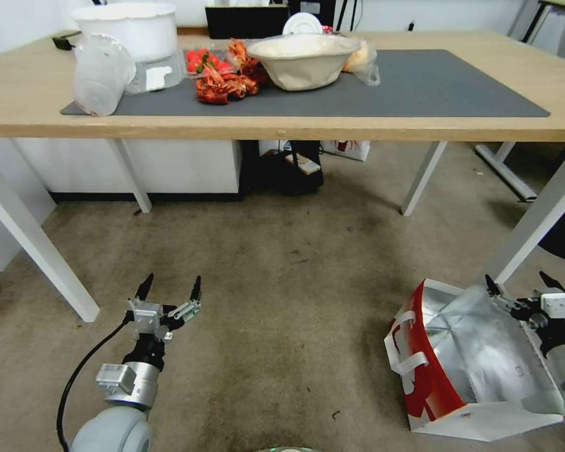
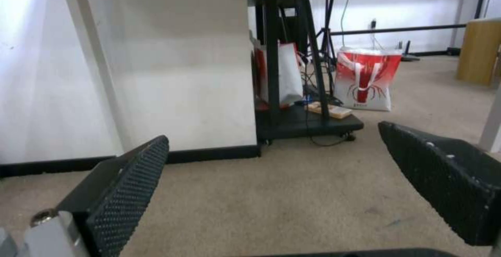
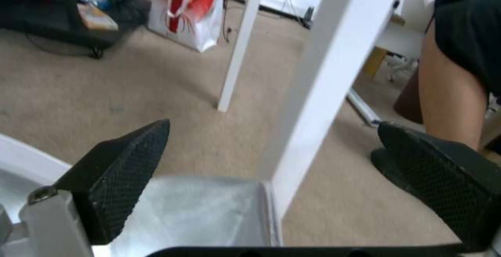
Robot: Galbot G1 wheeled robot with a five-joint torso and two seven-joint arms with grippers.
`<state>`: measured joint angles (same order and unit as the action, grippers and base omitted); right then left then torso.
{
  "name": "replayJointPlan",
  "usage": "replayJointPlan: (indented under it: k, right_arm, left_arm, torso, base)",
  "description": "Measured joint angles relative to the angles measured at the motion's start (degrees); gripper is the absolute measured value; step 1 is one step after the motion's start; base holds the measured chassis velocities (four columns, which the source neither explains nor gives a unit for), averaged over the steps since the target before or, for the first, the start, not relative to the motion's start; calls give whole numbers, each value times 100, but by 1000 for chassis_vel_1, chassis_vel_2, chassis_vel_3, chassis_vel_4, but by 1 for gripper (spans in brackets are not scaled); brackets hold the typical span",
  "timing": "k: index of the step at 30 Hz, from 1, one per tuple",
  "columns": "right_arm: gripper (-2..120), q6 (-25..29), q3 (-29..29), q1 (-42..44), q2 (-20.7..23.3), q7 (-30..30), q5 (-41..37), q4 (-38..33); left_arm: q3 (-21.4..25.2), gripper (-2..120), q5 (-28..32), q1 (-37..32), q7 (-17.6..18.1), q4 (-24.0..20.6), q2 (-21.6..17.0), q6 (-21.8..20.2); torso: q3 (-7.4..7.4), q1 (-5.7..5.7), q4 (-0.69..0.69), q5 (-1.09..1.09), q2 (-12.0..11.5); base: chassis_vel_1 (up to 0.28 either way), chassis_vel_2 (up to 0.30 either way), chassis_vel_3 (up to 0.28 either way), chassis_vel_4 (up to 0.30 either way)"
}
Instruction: Pick up the food delivery bag from the floor and place it on the table.
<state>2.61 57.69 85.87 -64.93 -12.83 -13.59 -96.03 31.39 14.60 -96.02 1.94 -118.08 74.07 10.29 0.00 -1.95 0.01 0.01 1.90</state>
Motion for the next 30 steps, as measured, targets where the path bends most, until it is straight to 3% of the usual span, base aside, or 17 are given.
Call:
replayJointPlan:
  k: [9, 13, 25, 30]
  right_arm:
    - [97, 65, -118, -100, 67, -24, -11, 380]
    - [88, 60, -214, -226, 77, -39, 21, 598]
    - [87, 13, -344, -434, 145, -62, 130, 1023]
    - [73, 2, -407, -495, 164, -85, 144, 1145]
  left_arm:
    - [-16, 100, -25, -1, 9, -16, 11, -3]
    - [-33, 100, -75, -38, 19, -42, 49, 5]
    - [4, 100, -117, -81, 56, -80, 76, 69]
    - [4, 100, -154, -85, 55, -80, 101, 87]
  torso:
    - [0, 0, 0, -1, 1]
    - [0, 0, 0, -1, 2]
    - [0, -1, 0, -1, 3]
    - [0, 0, 0, -1, 3]
  base:
    - [0, 0, 0, 0]
    - [0, 0, 0, 0]
    - [0, 0, 0, 0]
    - [0, 0, 0, 0]
